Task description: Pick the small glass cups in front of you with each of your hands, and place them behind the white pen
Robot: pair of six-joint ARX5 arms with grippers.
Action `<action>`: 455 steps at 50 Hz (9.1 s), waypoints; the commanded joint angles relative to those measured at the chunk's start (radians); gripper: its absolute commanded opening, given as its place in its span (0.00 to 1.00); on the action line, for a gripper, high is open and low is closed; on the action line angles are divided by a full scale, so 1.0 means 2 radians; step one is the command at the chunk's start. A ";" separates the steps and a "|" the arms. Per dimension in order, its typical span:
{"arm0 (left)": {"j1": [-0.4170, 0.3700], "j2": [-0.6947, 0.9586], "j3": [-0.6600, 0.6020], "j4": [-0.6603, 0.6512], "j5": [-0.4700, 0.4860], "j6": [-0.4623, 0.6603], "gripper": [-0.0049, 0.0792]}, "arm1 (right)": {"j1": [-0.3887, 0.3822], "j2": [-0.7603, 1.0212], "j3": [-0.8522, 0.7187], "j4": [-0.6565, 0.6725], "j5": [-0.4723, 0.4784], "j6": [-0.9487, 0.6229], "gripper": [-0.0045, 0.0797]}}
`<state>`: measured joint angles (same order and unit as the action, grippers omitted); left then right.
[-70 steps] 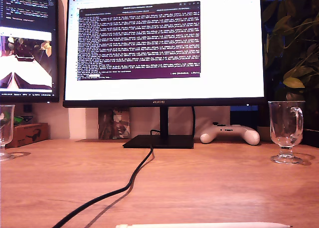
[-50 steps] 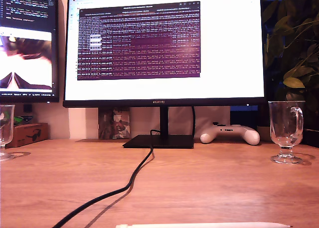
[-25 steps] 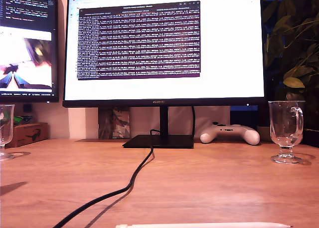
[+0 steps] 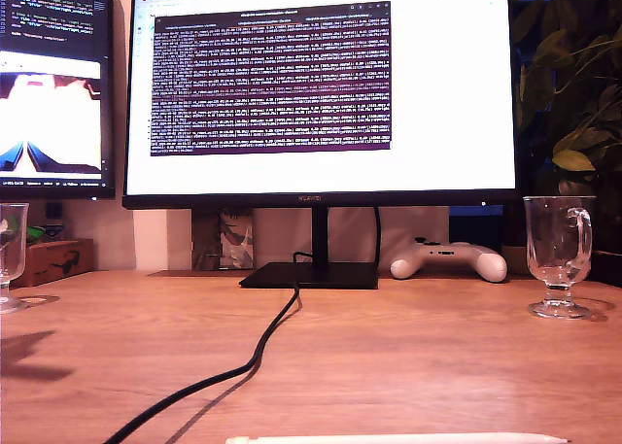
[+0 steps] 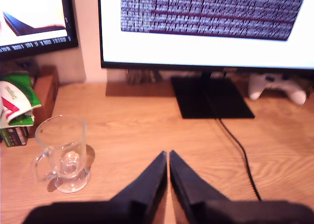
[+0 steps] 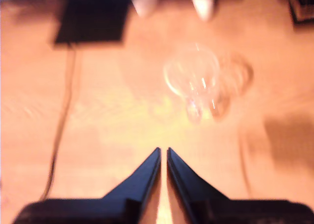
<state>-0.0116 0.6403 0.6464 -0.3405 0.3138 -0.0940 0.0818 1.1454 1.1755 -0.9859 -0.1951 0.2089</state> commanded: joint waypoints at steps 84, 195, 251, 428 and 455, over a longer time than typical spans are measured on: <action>0.042 0.213 0.230 -0.223 -0.132 0.247 0.04 | 0.051 0.270 0.068 0.052 0.090 -0.054 0.04; 0.113 0.618 0.428 -0.289 -0.043 0.419 0.29 | 0.066 0.270 0.068 0.077 0.071 -0.076 0.04; 0.087 0.607 0.442 -0.319 -0.012 0.373 0.03 | 0.076 0.255 0.068 0.064 0.057 -0.065 0.04; -0.251 0.425 0.442 -0.406 0.127 0.312 0.03 | 0.273 0.181 -0.041 -0.072 -0.032 -0.103 0.34; -0.253 0.411 0.393 -0.389 0.168 0.319 0.03 | 0.265 0.101 -0.041 -0.070 -0.034 -0.102 0.38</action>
<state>-0.5110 1.4994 1.4780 -1.1328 0.6323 0.5339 0.6167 1.4094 1.1099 -1.1206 -0.2565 0.0002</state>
